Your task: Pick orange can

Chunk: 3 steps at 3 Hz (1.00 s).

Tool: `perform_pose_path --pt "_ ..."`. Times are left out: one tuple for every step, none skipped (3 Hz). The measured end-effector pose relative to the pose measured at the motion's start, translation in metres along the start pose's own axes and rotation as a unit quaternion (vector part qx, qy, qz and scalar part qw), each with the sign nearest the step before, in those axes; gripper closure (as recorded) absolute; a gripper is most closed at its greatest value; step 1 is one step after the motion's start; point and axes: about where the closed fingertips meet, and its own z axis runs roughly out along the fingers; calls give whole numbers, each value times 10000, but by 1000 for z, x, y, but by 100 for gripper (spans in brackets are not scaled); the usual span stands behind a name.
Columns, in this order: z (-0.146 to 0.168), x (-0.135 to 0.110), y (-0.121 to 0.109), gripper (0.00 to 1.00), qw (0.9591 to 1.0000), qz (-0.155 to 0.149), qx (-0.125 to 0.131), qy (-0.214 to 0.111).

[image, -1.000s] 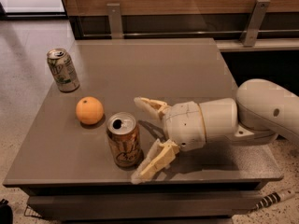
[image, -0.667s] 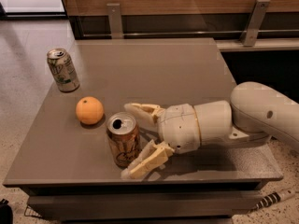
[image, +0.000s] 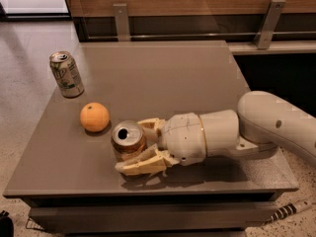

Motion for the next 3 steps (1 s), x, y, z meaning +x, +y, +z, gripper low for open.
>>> perform_pose_path --pt "2 -1 1 93 10000 -16 -26 7" --pt "3 -2 2 100 10000 -23 -37 10" --pt "0 -17 -7 100 9998 -151 -143 -76"
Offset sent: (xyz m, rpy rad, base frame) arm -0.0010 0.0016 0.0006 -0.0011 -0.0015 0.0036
